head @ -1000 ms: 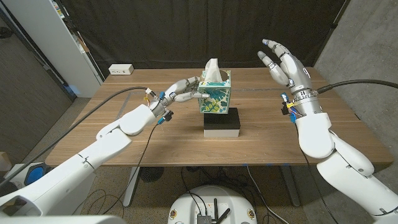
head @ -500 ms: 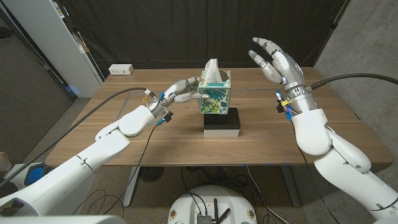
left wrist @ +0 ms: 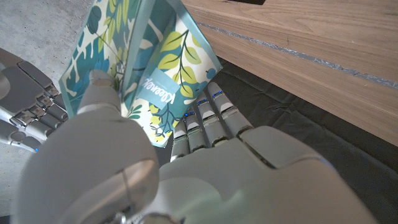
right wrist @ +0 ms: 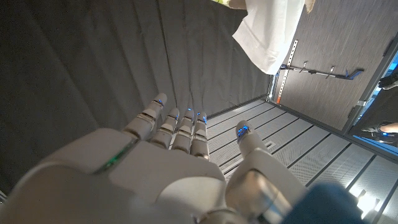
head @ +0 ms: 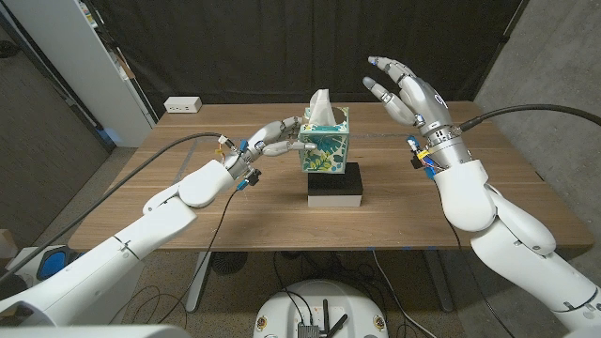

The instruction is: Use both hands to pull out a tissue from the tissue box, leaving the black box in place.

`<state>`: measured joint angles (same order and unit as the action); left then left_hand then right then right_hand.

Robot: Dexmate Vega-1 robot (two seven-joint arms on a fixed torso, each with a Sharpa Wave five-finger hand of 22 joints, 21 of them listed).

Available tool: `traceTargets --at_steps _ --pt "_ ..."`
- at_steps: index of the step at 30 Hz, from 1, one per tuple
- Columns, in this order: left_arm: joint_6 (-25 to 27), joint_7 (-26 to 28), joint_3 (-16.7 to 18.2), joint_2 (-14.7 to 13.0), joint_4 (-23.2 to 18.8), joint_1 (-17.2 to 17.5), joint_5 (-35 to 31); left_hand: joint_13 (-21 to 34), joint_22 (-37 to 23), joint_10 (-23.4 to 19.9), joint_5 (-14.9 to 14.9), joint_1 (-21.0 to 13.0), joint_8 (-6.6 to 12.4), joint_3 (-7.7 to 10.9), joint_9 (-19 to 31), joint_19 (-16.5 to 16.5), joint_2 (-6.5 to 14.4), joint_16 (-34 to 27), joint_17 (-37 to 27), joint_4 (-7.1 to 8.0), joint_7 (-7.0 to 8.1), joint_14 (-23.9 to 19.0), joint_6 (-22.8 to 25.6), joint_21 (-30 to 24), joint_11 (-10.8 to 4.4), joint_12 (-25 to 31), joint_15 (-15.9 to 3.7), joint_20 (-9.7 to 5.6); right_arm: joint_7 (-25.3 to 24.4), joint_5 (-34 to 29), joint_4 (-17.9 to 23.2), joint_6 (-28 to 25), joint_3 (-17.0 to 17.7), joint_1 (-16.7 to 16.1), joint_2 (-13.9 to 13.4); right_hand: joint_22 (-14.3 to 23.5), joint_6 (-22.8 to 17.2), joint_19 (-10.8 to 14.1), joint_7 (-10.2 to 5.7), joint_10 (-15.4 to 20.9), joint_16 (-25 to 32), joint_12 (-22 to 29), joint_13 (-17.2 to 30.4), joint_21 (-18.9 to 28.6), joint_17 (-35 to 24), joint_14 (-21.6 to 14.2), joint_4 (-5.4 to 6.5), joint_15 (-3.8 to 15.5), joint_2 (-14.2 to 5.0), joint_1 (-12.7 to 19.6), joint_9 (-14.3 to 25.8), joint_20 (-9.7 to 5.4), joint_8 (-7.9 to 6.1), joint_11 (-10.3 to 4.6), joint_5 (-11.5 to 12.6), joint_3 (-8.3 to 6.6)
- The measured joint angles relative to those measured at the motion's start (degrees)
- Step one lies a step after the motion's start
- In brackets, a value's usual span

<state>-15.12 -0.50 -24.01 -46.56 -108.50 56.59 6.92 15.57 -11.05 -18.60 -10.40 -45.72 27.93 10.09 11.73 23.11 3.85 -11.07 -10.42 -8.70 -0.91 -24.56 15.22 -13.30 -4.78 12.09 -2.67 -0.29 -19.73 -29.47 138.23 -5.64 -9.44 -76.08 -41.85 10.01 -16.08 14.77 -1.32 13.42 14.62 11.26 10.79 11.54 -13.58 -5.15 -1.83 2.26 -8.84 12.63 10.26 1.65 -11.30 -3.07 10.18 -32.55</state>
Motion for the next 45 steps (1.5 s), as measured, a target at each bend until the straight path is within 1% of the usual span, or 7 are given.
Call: traceTargets --at_steps 6,8,33,37,40,43,45 --pt "0.11 0.17 0.28 -0.15 -0.75 0.68 -0.09 0.00 0.00 0.00 0.00 0.00 0.00 0.22 0.00 0.00 0.00 0.00 0.00 -0.22 0.00 0.00 0.00 0.00 0.00 0.00 0.00 0.00 1.68 -0.39 0.03 0.77 -0.61 0.69 -0.45 0.00 0.00 0.00 0.00 0.00 0.00 0.00 0.00 0.00 0.24 0.00 -0.24 0.00 0.01 0.03 0.00 0.00 0.00 0.00 0.00 -0.24" --pt "0.20 0.23 0.29 -0.16 -0.85 0.76 -0.13 0.00 0.00 0.00 0.00 0.00 0.00 0.22 0.00 0.00 0.00 0.00 0.00 -0.22 0.00 0.00 0.00 0.00 0.00 0.00 0.00 0.00 2.00 -0.39 0.10 0.92 -0.79 0.90 -0.63 0.00 0.00 0.00 0.00 0.00 0.00 0.00 0.00 0.00 0.28 0.00 -0.41 0.00 0.22 1.43 0.00 0.00 0.00 0.00 0.00 -0.41" --pt "0.90 0.73 0.37 -0.21 -2.08 1.68 -0.61 -0.01 0.00 0.00 0.03 0.36 -0.06 0.47 0.00 0.00 -0.37 0.00 0.00 0.02 0.00 0.00 0.00 0.00 0.00 0.00 0.00 0.00 5.87 1.40 0.78 3.16 -2.48 2.31 -2.28 -0.01 -1.03 0.00 -0.40 0.00 -0.23 0.00 0.00 0.00 0.55 0.00 -2.05 0.00 -0.61 2.26 0.29 0.00 0.00 0.00 0.68 -1.44" --pt "1.00 0.74 0.37 -0.21 -2.15 1.70 -0.63 -0.01 0.00 0.00 0.04 0.36 -0.12 0.48 0.00 0.00 -0.37 0.00 0.00 0.02 0.00 0.00 0.00 0.00 0.00 0.00 0.00 0.00 6.60 2.11 0.75 3.67 -2.78 2.77 -2.40 -0.01 -1.03 0.00 -0.40 0.00 -0.23 0.00 0.00 0.00 0.76 0.00 -2.60 0.00 -1.20 2.88 0.29 0.00 0.00 0.00 0.68 -1.51" --pt "1.01 0.74 0.37 -0.18 -2.15 1.68 -0.63 -0.01 0.00 0.00 0.04 0.36 -0.21 0.47 0.00 0.00 -0.37 0.00 0.00 0.02 0.00 0.00 0.00 0.00 0.00 0.00 0.00 0.00 7.12 2.53 0.57 3.86 -3.13 3.27 -2.46 -0.01 -1.25 0.00 -0.63 -0.02 -0.23 0.00 0.00 0.00 0.82 0.00 -2.92 0.00 -0.69 3.42 0.29 0.00 0.00 -0.02 0.68 -1.83" --pt "1.01 0.68 0.36 -0.11 -2.09 1.53 -0.63 -0.01 0.00 0.00 0.04 0.37 -0.21 0.47 0.00 0.00 -0.36 0.00 0.00 0.02 0.00 0.00 0.00 0.00 0.00 0.00 0.00 0.00 7.58 2.74 0.39 3.92 -3.56 3.80 -2.49 -0.01 -1.90 0.00 -0.81 -0.22 -0.49 0.00 0.00 0.00 0.99 0.00 -3.66 0.00 -1.53 4.27 0.29 0.00 -0.22 -0.22 0.83 -2.50" --pt "1.02 0.63 0.32 -0.07 -1.96 1.43 -0.63 -0.01 0.00 0.00 0.03 0.37 -0.21 0.47 0.00 0.00 -0.36 0.00 0.00 0.02 0.00 0.00 0.00 0.00 0.00 0.00 0.00 0.00 7.82 2.76 0.29 3.93 -3.83 4.12 -2.51 -0.01 -2.58 0.00 -1.14 -0.22 -0.49 0.00 0.00 0.00 1.08 0.03 -4.28 -0.02 -0.81 5.10 0.29 0.00 -0.44 -0.22 1.12 -2.71"
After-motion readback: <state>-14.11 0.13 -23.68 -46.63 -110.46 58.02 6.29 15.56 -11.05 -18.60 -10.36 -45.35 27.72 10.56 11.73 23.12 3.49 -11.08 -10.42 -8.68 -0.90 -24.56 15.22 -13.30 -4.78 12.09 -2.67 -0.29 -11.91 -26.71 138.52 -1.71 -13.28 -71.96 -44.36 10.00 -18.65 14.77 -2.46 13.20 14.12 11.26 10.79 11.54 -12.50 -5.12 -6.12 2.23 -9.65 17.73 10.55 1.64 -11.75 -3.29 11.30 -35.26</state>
